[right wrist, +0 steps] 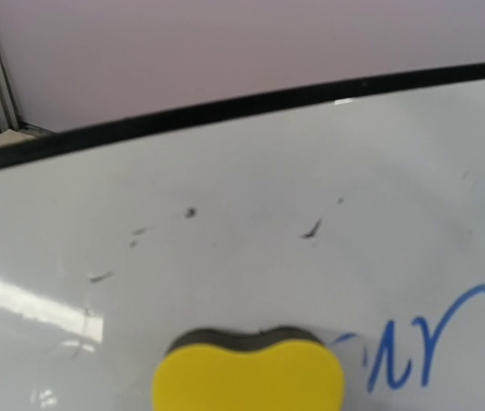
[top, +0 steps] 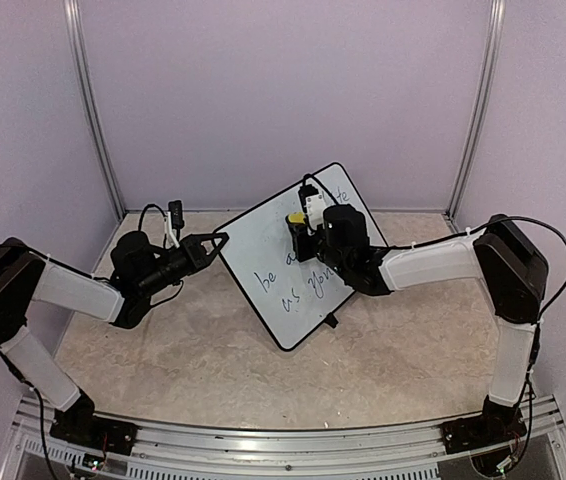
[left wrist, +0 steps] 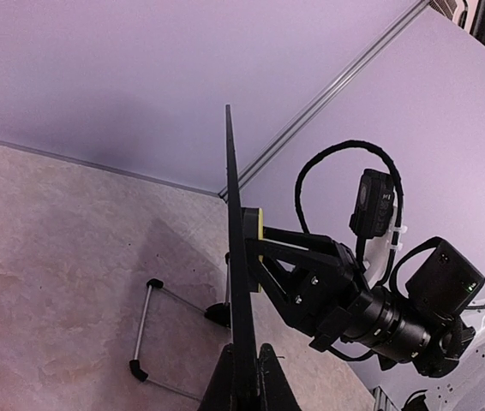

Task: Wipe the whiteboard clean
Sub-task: Erase the whiteboard at the center of the board.

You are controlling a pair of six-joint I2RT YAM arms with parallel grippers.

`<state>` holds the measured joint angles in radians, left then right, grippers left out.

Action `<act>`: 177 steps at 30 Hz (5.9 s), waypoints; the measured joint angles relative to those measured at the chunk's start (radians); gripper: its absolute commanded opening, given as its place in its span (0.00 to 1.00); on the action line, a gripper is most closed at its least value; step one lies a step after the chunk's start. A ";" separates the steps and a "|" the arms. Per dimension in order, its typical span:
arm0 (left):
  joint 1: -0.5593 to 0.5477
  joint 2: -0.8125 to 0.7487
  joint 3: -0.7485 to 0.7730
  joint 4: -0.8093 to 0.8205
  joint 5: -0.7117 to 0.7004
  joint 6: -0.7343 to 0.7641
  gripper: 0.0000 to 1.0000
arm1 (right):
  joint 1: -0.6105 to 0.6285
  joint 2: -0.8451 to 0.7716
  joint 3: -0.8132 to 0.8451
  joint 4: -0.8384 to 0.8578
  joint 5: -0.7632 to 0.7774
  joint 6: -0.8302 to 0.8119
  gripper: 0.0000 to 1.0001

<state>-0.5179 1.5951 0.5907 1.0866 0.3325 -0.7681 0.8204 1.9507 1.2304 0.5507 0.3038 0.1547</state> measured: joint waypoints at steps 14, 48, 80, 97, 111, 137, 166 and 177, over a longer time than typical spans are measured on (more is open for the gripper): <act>-0.001 -0.008 -0.001 -0.003 0.007 0.018 0.00 | -0.005 0.036 0.104 0.003 0.006 -0.058 0.09; -0.001 -0.013 -0.001 -0.003 0.013 0.029 0.00 | -0.093 0.068 0.211 -0.042 -0.088 -0.103 0.08; -0.001 -0.014 -0.001 -0.006 0.010 0.028 0.00 | -0.110 0.061 0.160 0.011 -0.110 -0.104 0.08; -0.004 -0.021 -0.001 -0.010 0.009 0.035 0.00 | -0.136 0.051 0.189 -0.032 -0.143 -0.099 0.08; -0.006 -0.031 -0.002 -0.029 0.008 0.031 0.00 | -0.136 0.035 0.080 0.057 -0.159 -0.071 0.08; -0.006 -0.032 -0.002 -0.028 0.007 0.031 0.00 | -0.171 0.036 0.072 0.051 -0.162 -0.065 0.07; -0.007 -0.032 -0.002 -0.026 0.004 0.032 0.00 | -0.200 0.048 0.082 0.062 -0.168 -0.032 0.08; -0.007 -0.032 -0.002 -0.026 0.005 0.034 0.00 | -0.202 0.035 0.089 0.027 -0.173 -0.025 0.08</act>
<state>-0.5247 1.5635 0.5888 1.0603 0.3374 -0.7345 0.6186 1.9858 1.3190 0.5774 0.1307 0.1295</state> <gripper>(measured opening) 0.044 0.270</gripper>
